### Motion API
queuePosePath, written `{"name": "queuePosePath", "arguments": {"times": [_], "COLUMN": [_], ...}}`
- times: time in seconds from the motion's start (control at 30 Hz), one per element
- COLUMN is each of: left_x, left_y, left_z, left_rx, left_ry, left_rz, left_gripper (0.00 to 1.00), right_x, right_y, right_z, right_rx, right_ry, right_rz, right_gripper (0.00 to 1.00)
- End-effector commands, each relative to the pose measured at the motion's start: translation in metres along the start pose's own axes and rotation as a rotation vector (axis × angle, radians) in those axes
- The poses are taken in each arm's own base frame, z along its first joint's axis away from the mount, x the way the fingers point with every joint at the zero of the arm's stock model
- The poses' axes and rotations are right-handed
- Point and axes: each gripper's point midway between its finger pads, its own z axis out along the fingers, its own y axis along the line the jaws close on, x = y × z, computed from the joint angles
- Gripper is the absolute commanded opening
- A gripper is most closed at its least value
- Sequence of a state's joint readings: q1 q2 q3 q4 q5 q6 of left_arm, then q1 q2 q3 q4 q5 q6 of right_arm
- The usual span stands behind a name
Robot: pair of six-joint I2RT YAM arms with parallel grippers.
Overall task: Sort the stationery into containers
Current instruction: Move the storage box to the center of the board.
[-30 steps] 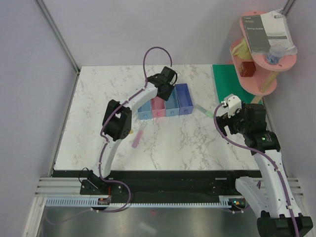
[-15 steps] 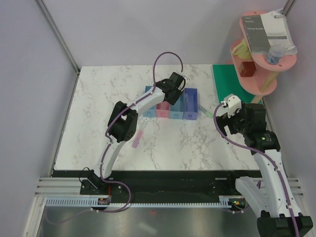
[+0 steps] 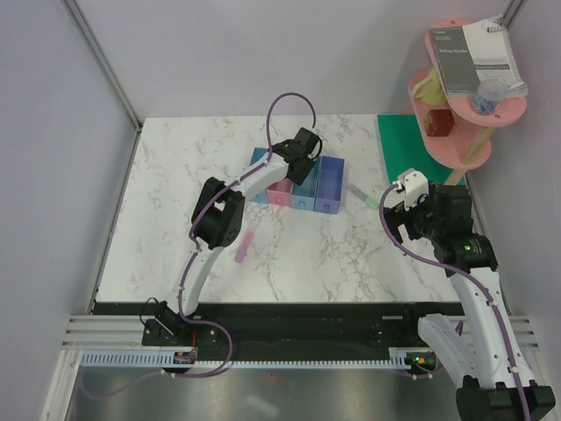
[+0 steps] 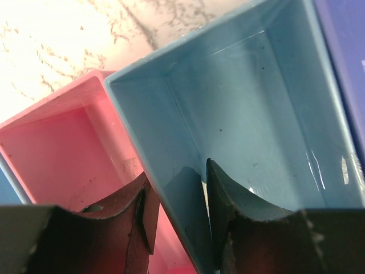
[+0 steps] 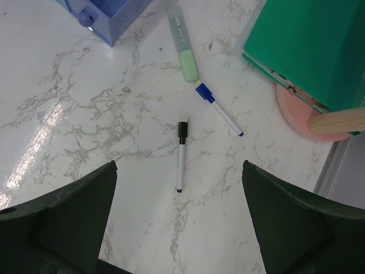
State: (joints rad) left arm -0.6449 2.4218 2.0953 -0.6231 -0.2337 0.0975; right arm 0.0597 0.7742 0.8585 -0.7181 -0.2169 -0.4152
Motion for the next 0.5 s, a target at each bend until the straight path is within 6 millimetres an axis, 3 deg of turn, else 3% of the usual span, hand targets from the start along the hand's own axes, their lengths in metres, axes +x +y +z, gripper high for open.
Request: {"name": "queuePosePath", "arguments": {"times": [0.0, 0.23, 0.47], "left_x": [0.002, 0.01, 0.015], "left_y": [0.009, -0.004, -0.033], "left_z": [-0.001, -0.012, -0.03], "left_rx": [-0.025, 0.03, 0.158], "left_ry": [0.024, 0.09, 0.157], "left_rz": [-0.054, -0.165, -0.316], "left_gripper": [0.44, 0.42, 0.38], "right_x": [-0.008, -0.007, -0.006], "right_y": [0.001, 0.002, 0.002], "right_z": [-0.001, -0.003, -0.002], "right_rx": [-0.005, -0.005, -0.01], "right_ry": [-0.038, -0.038, -0.034], "right_rz": [0.001, -0.004, -0.002], "right_gripper": [0.98, 0.98, 0.98]}}
